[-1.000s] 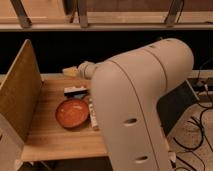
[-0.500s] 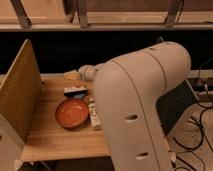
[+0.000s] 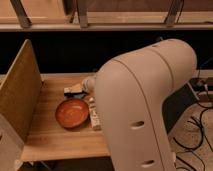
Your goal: Stand the bottle upright
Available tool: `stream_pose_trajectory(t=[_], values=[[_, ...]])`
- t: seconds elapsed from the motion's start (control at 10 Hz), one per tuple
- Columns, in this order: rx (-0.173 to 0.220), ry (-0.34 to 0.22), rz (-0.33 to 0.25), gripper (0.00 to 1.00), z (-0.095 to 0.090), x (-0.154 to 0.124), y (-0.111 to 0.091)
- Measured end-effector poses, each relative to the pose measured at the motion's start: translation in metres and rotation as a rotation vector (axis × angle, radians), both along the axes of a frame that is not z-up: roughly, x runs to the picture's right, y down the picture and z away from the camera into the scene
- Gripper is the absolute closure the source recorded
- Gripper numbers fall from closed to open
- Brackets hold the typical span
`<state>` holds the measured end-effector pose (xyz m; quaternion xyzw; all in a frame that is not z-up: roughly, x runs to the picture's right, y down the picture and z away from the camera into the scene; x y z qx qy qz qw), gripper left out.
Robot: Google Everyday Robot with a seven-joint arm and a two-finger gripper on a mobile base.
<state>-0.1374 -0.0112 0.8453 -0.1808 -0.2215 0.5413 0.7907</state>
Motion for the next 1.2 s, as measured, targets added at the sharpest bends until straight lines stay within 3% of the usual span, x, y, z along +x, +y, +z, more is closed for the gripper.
stream_pose_trajectory(t=[0.4, 0.8, 1.0, 1.2], values=[[-0.117, 0.055, -0.02, 0.2, 0.001, 0.005, 0.054], [-0.12, 0.06, -0.027, 0.2, 0.002, 0.004, 0.057], [-0.14, 0.113, -0.05, 0.2, 0.021, 0.005, 0.066], [-0.181, 0.184, -0.024, 0.2, 0.046, 0.02, 0.076]])
